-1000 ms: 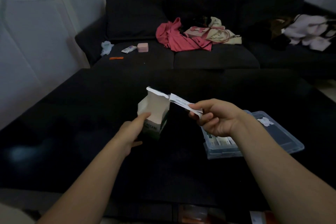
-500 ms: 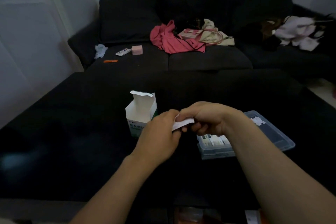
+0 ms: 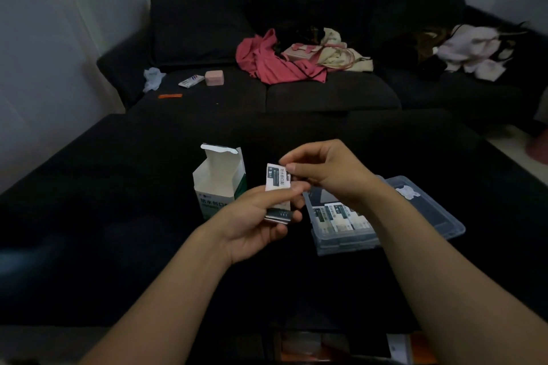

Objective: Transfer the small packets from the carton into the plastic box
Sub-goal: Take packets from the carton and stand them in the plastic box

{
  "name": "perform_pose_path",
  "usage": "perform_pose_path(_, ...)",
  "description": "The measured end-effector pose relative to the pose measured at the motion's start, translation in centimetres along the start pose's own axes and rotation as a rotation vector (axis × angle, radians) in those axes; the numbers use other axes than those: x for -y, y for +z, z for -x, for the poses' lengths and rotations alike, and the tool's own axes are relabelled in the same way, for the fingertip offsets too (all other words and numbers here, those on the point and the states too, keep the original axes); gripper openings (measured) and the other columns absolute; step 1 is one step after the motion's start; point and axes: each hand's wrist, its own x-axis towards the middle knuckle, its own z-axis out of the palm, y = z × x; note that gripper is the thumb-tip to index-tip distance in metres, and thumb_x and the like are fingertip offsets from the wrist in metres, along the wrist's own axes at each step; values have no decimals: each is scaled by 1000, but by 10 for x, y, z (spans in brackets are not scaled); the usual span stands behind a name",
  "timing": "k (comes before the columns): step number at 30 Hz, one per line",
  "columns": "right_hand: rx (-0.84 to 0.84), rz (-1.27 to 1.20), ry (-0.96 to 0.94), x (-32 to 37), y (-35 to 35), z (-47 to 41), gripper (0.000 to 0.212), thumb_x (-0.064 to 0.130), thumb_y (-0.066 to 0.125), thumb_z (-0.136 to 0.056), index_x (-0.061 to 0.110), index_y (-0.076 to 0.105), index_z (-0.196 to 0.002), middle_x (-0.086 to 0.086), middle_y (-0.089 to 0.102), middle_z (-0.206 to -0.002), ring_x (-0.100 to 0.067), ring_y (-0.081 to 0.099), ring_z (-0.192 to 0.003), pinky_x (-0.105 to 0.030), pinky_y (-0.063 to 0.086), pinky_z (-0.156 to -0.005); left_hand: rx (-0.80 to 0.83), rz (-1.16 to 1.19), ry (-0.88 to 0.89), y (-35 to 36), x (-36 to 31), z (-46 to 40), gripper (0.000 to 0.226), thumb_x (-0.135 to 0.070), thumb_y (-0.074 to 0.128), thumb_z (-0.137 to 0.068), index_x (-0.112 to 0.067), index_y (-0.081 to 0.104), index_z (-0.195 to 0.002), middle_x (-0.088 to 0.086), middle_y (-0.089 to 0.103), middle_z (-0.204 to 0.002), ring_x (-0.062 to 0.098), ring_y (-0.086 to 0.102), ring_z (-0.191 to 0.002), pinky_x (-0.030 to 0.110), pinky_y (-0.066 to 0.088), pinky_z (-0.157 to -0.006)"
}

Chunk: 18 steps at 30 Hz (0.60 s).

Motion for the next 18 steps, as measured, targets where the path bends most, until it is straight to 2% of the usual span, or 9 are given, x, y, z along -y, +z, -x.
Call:
perform_pose_path(2, 6, -7, 5, -2, -2, -1, 18, 1, 64, -93, 3, 73, -109, -14, 75, -97, -15, 70, -82, -20, 57, -68, -2, 66, -9, -3, -1, -1, 49, -46, 67, -83, -9, 69, -116, 3, 63, -77, 10, 60, -61, 15, 45, -39)
perform_pose_path(5, 10, -27, 20, -2, 1, -2, 21, 1, 62, -95, 6, 72, -112, -10, 75, -96, -11, 71, -79, -17, 54, -64, -24, 134, -43, -6, -1, -3, 69, -67, 39, -96, -7, 70, -111, 6, 61, -74, 12, 57, -58, 17, 42, -37)
perform_pose_path(7, 25, 20, 18, -1, 2, -4, 20, 11, 61, -98, 14, 73, -113, -5, 76, -98, -11, 70, -84, -18, 54, -67, -46, 123, -44, -8, 0, -5, 73, -65, 27, -101, -6, 67, -115, 7, 60, -73, 13, 55, -57, 18, 40, -38)
perform_pose_path(9, 98, 55, 14, 1, 6, -4, 21, 17, 59, -99, 16, 72, -116, -5, 76, -99, -9, 70, -84, -18, 54, -67, -57, 91, -24, -7, 1, -5, 68, -62, 25, -103, -9, 66, -116, 8, 59, -74, 14, 52, -58, 20, 36, -41)
perform_pose_path(12, 119, 128, -51, 1, 13, -6, 20, 11, 60, -98, 8, 73, -114, -9, 75, -100, -9, 72, -86, -19, 56, -69, -116, 59, 19, -2, 4, -8, 56, -59, 30, -104, -14, 62, -116, 6, 55, -70, 13, 47, -56, 20, 31, -41)
perform_pose_path(16, 8, 341, -167, -2, 8, -6, 15, 9, 64, -96, 11, 76, -105, -1, 76, -90, -5, 70, -81, -18, 54, -70, -313, -212, 96, 2, 14, -17, 68, -62, 23, -104, -11, 68, -101, 0, 52, -62, 10, 44, -48, 20, 28, -41)
perform_pose_path(18, 47, 358, -145, 0, 3, -4, 16, 7, 64, -96, 11, 75, -106, 1, 74, -86, -1, 66, -73, -16, 52, -65, -342, -309, 147, 3, 18, -22, 68, -62, 19, -104, -14, 67, -102, 0, 54, -61, 10, 45, -47, 22, 30, -41)
